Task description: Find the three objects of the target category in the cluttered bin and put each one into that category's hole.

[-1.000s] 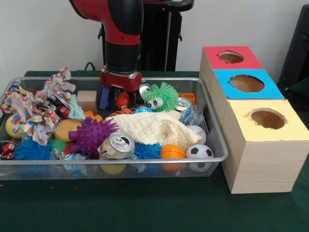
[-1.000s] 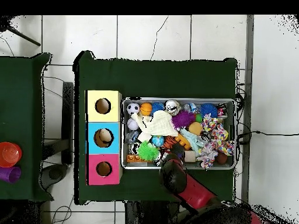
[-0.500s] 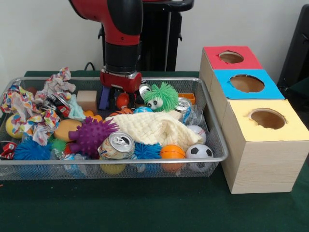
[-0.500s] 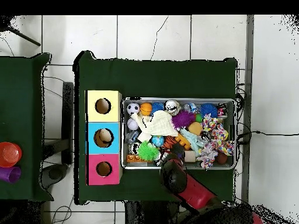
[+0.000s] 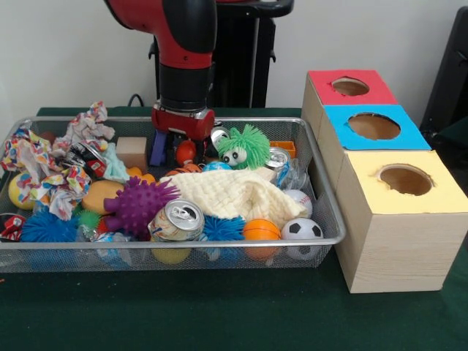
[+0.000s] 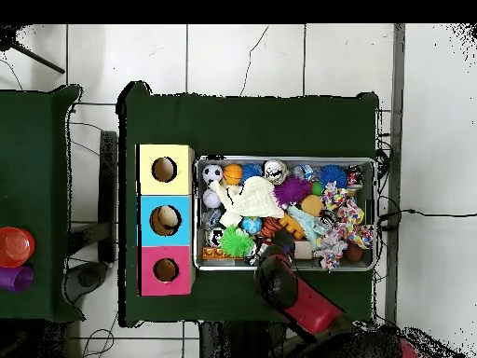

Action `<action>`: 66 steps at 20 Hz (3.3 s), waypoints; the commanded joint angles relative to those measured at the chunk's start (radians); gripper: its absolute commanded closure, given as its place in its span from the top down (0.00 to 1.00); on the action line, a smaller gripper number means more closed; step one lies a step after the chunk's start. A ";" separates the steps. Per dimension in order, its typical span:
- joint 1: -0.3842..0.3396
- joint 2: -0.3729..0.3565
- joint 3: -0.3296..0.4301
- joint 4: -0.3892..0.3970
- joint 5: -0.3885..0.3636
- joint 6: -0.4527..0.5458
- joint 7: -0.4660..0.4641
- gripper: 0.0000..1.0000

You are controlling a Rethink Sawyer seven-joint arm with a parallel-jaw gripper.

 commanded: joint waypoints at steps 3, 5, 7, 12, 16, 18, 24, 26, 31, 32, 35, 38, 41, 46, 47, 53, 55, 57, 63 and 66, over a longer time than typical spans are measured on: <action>0.116 0.165 0.010 0.028 -0.056 0.076 0.155 1.00; 0.131 0.159 -0.004 0.016 -0.076 0.085 0.125 1.00; 0.145 0.157 -0.017 0.002 -0.113 0.079 0.092 1.00; 0.177 0.152 -0.035 -0.060 -0.262 0.105 -0.021 1.00; 0.207 0.139 -0.042 -0.104 -0.391 0.116 -0.063 1.00; 0.213 0.135 -0.041 -0.121 -0.433 0.149 -0.066 1.00; 0.217 0.138 -0.015 -0.173 -0.548 0.193 -0.045 1.00; 0.219 0.141 -0.006 -0.189 -0.582 0.209 -0.041 1.00; 0.211 0.145 0.020 -0.224 -0.658 0.250 -0.040 1.00; 0.210 0.144 0.023 -0.228 -0.668 0.259 -0.037 1.00; 0.188 0.146 0.048 -0.245 -0.703 0.300 -0.041 1.00; 0.166 0.154 0.071 -0.263 -0.740 0.323 -0.044 1.00; 0.149 0.149 0.088 -0.272 -0.772 0.340 -0.043 1.00; 0.121 0.135 0.116 -0.287 -0.804 0.384 -0.048 1.00; 0.116 0.135 0.126 -0.297 -0.807 0.400 -0.054 1.00; 0.078 0.146 0.170 -0.317 -0.842 0.439 -0.068 1.00; 0.066 0.147 0.181 -0.316 -0.859 0.436 -0.060 0.00; 0.058 0.148 0.185 -0.313 -0.868 0.419 -0.050 0.00; 0.060 0.143 0.182 -0.318 -0.886 0.416 -0.022 0.00; 0.064 0.140 0.181 -0.321 -0.890 0.425 -0.022 0.00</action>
